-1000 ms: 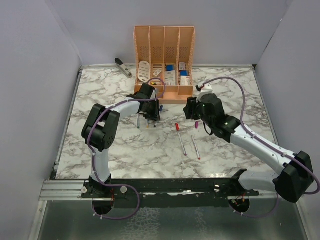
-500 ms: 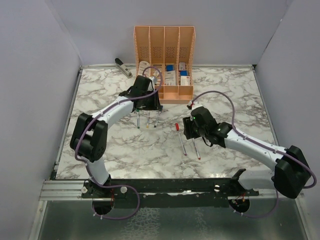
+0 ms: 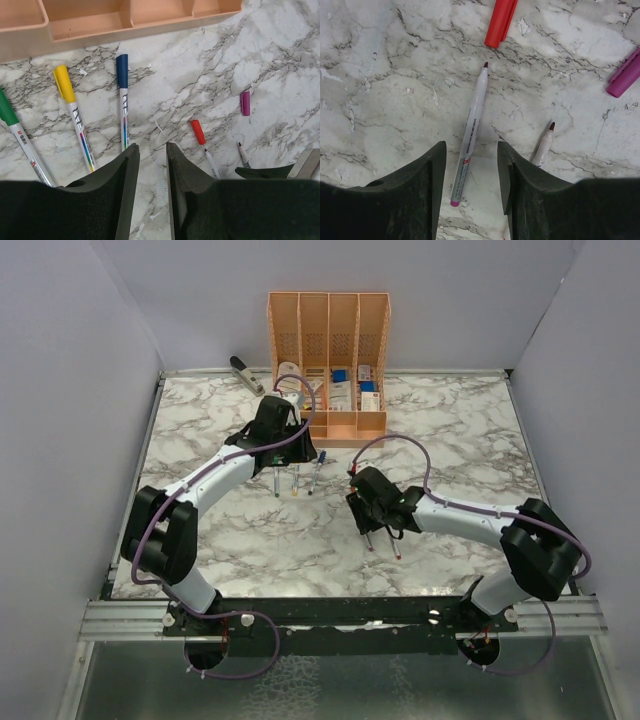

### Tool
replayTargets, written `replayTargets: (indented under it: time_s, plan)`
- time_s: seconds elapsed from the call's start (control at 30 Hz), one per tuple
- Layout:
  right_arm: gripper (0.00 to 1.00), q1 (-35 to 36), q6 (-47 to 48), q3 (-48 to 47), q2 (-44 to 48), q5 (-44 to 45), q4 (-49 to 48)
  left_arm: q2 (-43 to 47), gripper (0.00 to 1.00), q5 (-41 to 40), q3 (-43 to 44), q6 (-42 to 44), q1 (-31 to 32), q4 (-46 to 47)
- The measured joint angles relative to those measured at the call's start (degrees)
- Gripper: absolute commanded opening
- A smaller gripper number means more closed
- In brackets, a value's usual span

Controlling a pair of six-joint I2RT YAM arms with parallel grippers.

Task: Insert the pens into the pen caps

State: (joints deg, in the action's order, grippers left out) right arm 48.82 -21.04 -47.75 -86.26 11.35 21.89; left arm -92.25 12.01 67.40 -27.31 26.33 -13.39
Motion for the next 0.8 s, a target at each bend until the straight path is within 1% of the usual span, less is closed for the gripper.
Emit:
replayTargets:
  time_s: [0.17, 0.27, 0.4, 0.63, 0.7, 0.73, 0.77, 0.8]
  plan:
    - [0.43, 0.0, -0.2, -1.6, -2.6, 1.2, -0.2, 0.1, 0.31, -0.1, -1.1, 0.2, -0.1, 0.0]
    - [0.4, 0.0, -0.2, -1.8, -3.5, 1.3, -0.5, 0.3, 0.31, -0.2, -1.1, 0.3, -0.1, 0.0]
    - [0.31, 0.0, -0.7, -1.8, -4.4, 1.2, -0.5, 0.5, 0.31, -0.7, -1.1, 0.5, -0.1, 0.0]
    - [0.21, 0.0, -1.4, -2.0, -6.2, 1.0, -0.9, 1.0, 0.31, -1.1, -1.5, 0.5, -0.4, 0.0]
    - [0.12, 0.0, -1.4, -2.5, -6.6, 0.7, -0.9, 1.1, 0.31, -1.2, -1.6, 0.5, -0.4, 0.0]
    - [0.06, 0.0, -1.4, -2.6, -6.8, 0.5, -0.9, 1.1, 0.31, -1.2, -1.7, 0.5, -0.4, 0.0]
    - [0.02, 0.0, -1.4, -2.8, -7.0, 0.0, -1.0, 1.1, 0.31, -1.2, -1.7, 0.5, -0.4, 0.0]
    - [0.01, 0.0, -1.6, -3.0, -7.1, -0.1, -1.0, 1.2, 0.31, -1.2, -1.7, 0.5, -0.4, 0.0]
